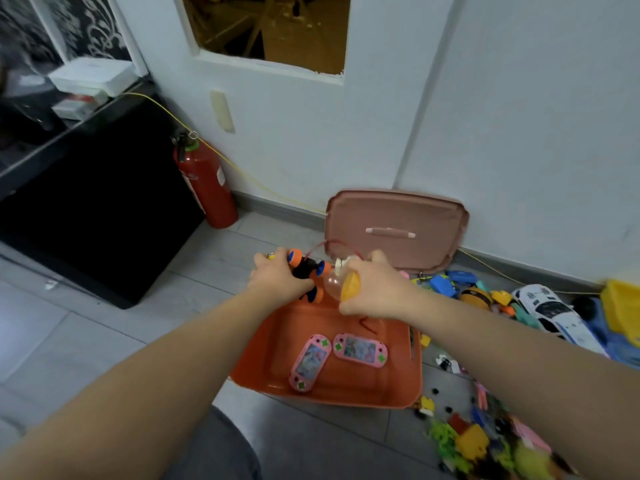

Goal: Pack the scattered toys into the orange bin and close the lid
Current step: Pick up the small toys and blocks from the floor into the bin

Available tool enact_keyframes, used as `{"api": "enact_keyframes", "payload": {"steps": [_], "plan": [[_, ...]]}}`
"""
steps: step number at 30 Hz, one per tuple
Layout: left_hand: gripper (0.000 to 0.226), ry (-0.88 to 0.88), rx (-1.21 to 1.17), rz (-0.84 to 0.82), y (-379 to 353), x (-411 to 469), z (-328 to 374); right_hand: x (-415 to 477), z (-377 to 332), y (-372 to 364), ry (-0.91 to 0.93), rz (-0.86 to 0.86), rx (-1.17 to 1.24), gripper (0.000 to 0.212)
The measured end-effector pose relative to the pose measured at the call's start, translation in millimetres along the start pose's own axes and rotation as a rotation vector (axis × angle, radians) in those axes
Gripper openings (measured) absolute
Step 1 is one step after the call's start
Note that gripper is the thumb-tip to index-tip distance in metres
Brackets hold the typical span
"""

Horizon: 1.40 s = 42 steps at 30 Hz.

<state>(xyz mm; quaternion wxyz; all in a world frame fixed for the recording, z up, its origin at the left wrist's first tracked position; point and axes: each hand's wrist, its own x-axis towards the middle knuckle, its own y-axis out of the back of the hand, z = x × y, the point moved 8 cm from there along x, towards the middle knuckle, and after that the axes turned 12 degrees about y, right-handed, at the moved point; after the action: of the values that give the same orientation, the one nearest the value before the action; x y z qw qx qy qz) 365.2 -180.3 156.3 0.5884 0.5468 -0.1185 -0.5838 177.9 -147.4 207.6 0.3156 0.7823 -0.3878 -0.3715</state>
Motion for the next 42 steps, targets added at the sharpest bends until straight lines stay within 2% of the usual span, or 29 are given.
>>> {"api": "enact_keyframes", "payload": {"steps": [4,9,12,15,18,24,27,31,36,42], "plan": [[0.068,-0.007,0.214,-0.055,-32,1,-9,-1,37,-71,-0.062,-0.217,-0.097,0.075],[0.058,-0.05,0.328,-0.059,-54,0,-16,-11,59,-114,-0.11,-0.31,-0.16,0.082],[0.05,-0.049,0.302,-0.085,-60,5,-20,-13,65,-118,-0.117,-0.328,-0.144,0.09],[0.053,-0.057,0.222,-0.096,-59,9,-17,-13,67,-114,-0.103,-0.335,-0.113,0.094],[0.056,-0.093,0.165,-0.094,-57,6,-3,-11,67,-102,-0.048,-0.297,-0.12,0.09],[0.052,-0.207,0.095,-0.098,-75,-21,50,-22,70,-47,0.073,-0.07,-0.204,0.077],[0.052,-0.279,0.111,-0.098,-96,-43,93,-43,98,-16,0.008,0.049,-0.226,0.075],[0.052,-0.312,0.192,-0.047,-120,-65,138,-73,143,9,-0.104,0.099,-0.226,0.079],[0.05,-0.449,0.212,-0.025,-159,-98,189,-115,215,16,-0.253,0.079,-0.244,0.087],[0.056,-0.585,0.182,-0.095,-211,-125,221,-156,288,-3,-0.333,0.047,-0.204,0.09]]}}
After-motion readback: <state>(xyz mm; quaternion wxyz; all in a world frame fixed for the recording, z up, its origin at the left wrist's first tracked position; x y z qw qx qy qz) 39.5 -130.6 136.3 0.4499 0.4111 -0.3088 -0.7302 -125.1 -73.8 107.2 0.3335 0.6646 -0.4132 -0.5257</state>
